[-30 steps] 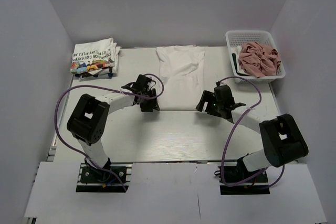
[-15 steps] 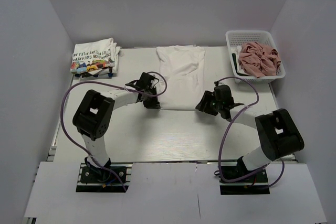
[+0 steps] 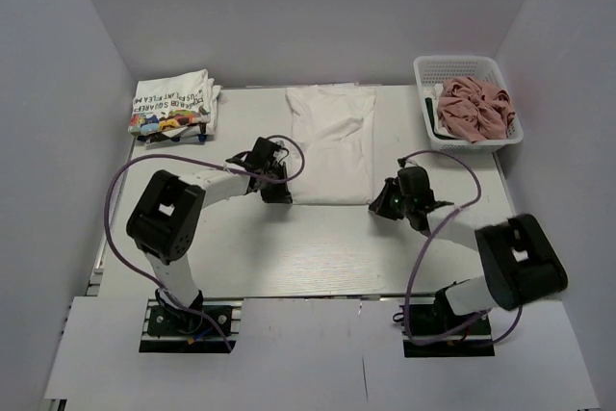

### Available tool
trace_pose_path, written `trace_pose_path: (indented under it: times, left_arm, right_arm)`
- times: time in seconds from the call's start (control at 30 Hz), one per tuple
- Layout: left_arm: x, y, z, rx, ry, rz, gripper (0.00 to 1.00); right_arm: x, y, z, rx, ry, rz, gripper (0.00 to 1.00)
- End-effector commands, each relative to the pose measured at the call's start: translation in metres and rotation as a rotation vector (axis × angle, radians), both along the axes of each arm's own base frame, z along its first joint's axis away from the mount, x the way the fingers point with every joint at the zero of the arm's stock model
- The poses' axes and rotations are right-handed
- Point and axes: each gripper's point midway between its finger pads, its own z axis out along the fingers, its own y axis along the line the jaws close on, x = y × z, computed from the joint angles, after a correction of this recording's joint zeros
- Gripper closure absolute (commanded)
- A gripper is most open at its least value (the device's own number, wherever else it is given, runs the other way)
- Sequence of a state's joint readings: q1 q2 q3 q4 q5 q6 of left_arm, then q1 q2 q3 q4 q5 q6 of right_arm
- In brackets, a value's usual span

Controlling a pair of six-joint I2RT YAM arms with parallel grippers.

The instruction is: Fold and stack the t-shirts

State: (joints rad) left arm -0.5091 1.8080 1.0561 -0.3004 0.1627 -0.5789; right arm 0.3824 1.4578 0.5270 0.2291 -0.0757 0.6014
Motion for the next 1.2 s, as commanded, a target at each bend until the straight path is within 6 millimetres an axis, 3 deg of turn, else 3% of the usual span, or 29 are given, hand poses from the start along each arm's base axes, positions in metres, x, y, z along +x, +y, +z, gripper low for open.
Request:
trace_pose_path:
  times: [0.0,0.07,0.1,0.13,0.17,0.23,0.27,0.3,0.37,0.5,0.6,0.77,1.07,1.17]
  left_arm:
    - [-0.031,-0.01,0.036,-0.09,-0.029,-0.111,1.0]
    - [-0.052,-0.012,0.043,-0.123,-0.011,-0.15,1.0]
    - [-0.058,-0.013,0.061,-0.145,-0.052,-0.164,1.0]
    - [-0.06,-0.012,0.069,-0.155,-0.072,-0.166,1.0]
    - [-0.071,-0.009,0.07,-0.152,-0.065,-0.176,1.0]
    - [-0.079,-0.011,0.095,-0.196,-0.117,-0.187,1.0]
    - [-0.089,-0.01,0.094,-0.201,-0.107,-0.203,1.0]
    - [-0.092,-0.009,0.097,-0.207,-0.117,-0.203,1.0]
    - [-0.103,-0.005,0.092,-0.203,-0.097,-0.206,1.0]
    - [-0.115,0.003,0.073,-0.168,-0.024,-0.177,1.0]
    - [-0.122,0.011,0.054,-0.115,0.029,-0.157,1.0]
    - [-0.132,0.017,0.045,-0.092,0.063,-0.129,1.0]
    - [-0.135,0.025,0.039,-0.067,0.058,-0.113,1.0]
    - [-0.135,0.025,0.037,-0.062,0.065,-0.113,1.0]
  right_arm:
    - [-0.017,0.0,0.023,0.012,-0.082,0.046,1.0]
    - [-0.03,-0.007,0.042,0.014,-0.111,0.047,1.0]
    - [-0.038,-0.002,0.045,0.011,-0.116,0.073,1.0]
    - [-0.043,-0.002,0.066,0.04,-0.185,0.077,1.0]
    - [-0.053,-0.004,0.064,0.034,-0.166,0.087,1.0]
    - [-0.073,-0.008,0.061,0.009,-0.116,0.123,1.0]
    - [-0.075,-0.008,0.079,0.036,-0.173,0.125,1.0]
    - [-0.078,-0.007,0.08,0.039,-0.173,0.132,1.0]
    - [-0.088,-0.007,0.076,0.036,-0.147,0.156,1.0]
    - [-0.104,0.005,0.046,0.03,-0.036,0.247,0.97]
    - [-0.11,0.012,0.028,0.002,0.007,0.311,0.77]
    - [-0.111,0.023,0.01,-0.029,0.043,0.357,0.62]
    - [-0.091,0.013,-0.011,-0.17,0.034,0.282,0.52]
    - [-0.084,0.019,-0.013,-0.176,0.024,0.29,0.52]
